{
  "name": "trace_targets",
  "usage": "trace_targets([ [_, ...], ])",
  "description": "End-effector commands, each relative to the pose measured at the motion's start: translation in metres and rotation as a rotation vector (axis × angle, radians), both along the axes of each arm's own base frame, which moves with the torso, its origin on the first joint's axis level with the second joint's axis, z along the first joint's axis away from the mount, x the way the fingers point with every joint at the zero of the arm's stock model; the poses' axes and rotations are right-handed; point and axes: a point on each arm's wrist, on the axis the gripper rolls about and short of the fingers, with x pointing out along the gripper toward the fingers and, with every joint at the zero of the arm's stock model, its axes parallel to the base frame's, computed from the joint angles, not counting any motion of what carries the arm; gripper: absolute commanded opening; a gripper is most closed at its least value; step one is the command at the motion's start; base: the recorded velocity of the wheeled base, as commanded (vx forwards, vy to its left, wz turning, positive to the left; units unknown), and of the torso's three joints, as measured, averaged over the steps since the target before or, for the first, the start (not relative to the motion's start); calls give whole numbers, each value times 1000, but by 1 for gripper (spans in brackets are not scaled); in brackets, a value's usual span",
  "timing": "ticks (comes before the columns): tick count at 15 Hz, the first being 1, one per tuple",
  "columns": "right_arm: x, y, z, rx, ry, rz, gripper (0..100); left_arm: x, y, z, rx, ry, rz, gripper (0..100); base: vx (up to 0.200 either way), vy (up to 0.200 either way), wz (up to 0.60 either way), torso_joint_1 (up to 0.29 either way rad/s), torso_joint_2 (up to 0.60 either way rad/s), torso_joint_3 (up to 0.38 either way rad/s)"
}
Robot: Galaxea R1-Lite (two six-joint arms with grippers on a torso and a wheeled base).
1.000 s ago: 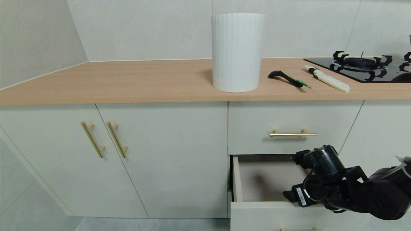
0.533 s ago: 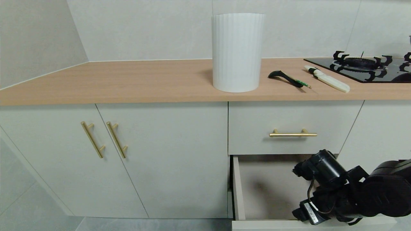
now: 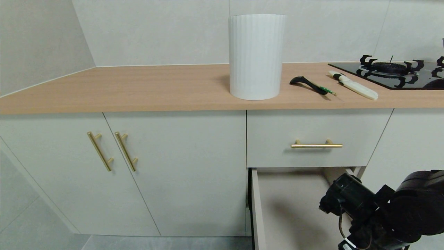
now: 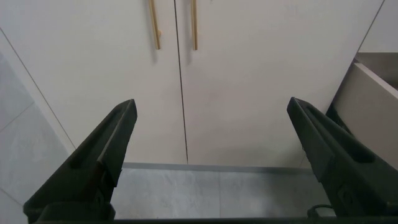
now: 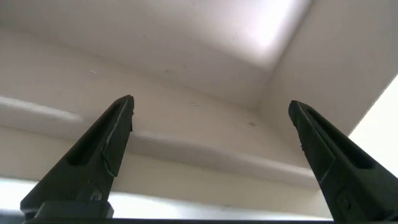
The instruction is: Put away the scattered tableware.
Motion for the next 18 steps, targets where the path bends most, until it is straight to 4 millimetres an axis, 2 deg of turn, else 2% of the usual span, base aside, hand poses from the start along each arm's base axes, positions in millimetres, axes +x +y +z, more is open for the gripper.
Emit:
trace_targets([
  [1,-3,0,0,-18,24,21,100,0,0,0,0,2,0,100,0,0,0,0,0,0],
  [10,-13,-2,-5,-70,78,77,100,0,0,0,0,2,0,100,0,0,0,0,0,0],
  [13,-8,0,0,-53,46,73,100,0,0,0,0,2,0,100,0,0,0,0,0,0],
  [16,11,-6,44,154,-172,-95,100,0,0,0,0,3,0,100,0,0,0,0,0,0],
  [18,10,-13,67,245,-297,-127,100,0,0,0,0,2,0,100,0,0,0,0,0,0],
])
